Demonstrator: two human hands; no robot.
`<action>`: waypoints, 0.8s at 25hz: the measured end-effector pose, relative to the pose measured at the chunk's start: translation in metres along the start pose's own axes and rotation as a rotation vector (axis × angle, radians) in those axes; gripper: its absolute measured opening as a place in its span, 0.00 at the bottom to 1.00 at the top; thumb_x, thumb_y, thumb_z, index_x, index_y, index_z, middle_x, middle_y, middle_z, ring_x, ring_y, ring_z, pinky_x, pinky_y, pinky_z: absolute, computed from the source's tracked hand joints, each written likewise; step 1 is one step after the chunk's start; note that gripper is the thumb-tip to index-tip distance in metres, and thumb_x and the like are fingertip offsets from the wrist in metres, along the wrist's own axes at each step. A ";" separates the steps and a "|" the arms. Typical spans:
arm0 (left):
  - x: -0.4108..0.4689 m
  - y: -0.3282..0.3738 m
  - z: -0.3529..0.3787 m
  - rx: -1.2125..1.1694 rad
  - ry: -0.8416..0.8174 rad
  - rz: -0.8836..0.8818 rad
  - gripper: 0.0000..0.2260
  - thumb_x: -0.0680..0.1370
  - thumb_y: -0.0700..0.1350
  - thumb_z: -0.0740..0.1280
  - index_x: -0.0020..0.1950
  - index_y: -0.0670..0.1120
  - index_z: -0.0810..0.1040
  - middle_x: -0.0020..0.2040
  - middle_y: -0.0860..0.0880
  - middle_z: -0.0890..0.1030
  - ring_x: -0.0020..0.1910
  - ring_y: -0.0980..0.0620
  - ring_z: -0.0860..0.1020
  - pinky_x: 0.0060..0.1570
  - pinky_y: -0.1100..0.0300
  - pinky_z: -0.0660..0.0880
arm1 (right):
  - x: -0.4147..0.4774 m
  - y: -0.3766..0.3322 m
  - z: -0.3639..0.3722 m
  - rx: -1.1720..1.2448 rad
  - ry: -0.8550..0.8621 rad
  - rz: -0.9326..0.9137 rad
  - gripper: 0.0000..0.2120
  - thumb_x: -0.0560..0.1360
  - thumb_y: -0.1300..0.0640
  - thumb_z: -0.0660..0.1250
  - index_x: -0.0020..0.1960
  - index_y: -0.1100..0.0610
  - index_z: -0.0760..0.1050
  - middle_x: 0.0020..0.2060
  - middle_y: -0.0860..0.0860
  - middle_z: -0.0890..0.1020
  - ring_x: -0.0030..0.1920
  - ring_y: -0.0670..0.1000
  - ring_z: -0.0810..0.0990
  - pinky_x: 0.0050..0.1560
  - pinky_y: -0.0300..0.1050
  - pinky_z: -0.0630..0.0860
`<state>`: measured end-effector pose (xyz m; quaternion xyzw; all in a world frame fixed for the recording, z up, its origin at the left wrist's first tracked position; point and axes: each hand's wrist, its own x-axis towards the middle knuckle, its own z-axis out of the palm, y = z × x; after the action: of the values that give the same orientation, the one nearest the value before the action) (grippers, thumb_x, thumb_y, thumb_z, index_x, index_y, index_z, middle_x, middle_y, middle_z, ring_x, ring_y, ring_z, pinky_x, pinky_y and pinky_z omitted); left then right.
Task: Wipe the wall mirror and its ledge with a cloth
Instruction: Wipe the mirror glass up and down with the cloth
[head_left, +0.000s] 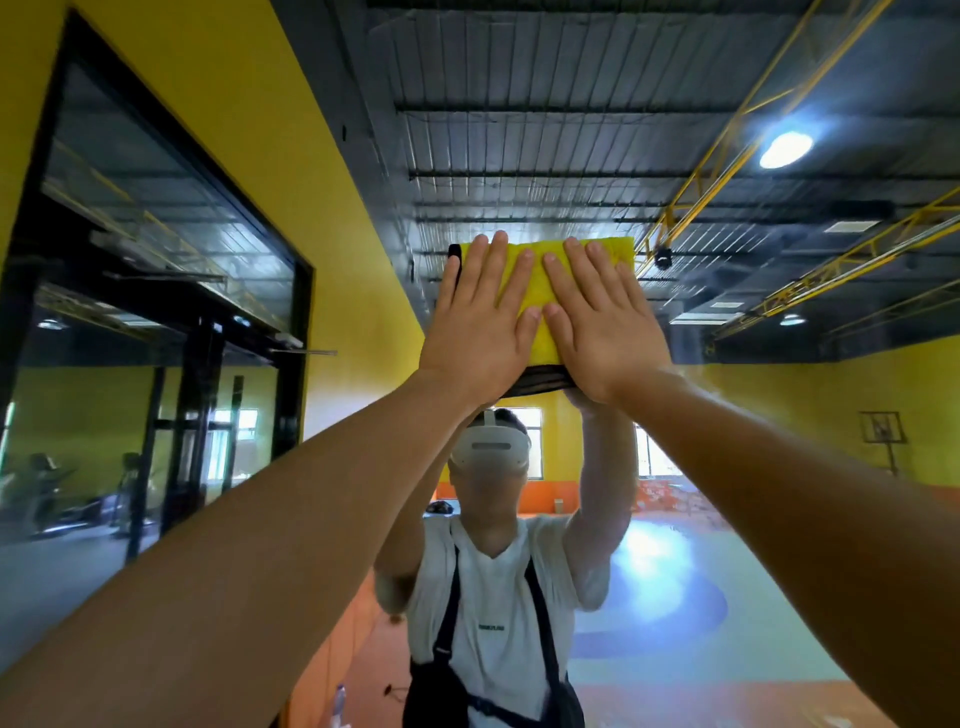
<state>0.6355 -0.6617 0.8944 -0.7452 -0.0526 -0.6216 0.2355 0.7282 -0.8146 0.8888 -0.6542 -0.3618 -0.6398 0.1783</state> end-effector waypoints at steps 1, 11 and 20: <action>-0.010 0.004 0.001 -0.005 0.004 0.000 0.29 0.85 0.58 0.41 0.85 0.48 0.50 0.85 0.44 0.47 0.83 0.45 0.44 0.81 0.42 0.45 | -0.012 -0.001 0.002 -0.004 0.019 -0.002 0.29 0.85 0.42 0.42 0.83 0.50 0.52 0.83 0.52 0.53 0.83 0.53 0.46 0.82 0.52 0.41; -0.140 0.042 0.011 -0.039 -0.006 0.071 0.28 0.87 0.56 0.49 0.84 0.45 0.55 0.84 0.41 0.51 0.83 0.41 0.48 0.80 0.40 0.52 | -0.149 -0.027 0.016 0.001 0.051 -0.051 0.27 0.86 0.47 0.53 0.82 0.55 0.57 0.82 0.56 0.56 0.82 0.58 0.51 0.80 0.60 0.53; -0.331 0.103 0.024 -0.043 -0.099 0.055 0.29 0.87 0.57 0.52 0.84 0.44 0.55 0.84 0.39 0.52 0.83 0.39 0.50 0.80 0.40 0.52 | -0.339 -0.073 0.028 0.020 -0.033 -0.072 0.28 0.86 0.46 0.57 0.81 0.57 0.59 0.81 0.59 0.58 0.82 0.61 0.54 0.79 0.63 0.57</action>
<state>0.6217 -0.6720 0.5475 -0.7810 -0.0304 -0.5784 0.2336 0.7237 -0.8288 0.5415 -0.6496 -0.3943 -0.6311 0.1556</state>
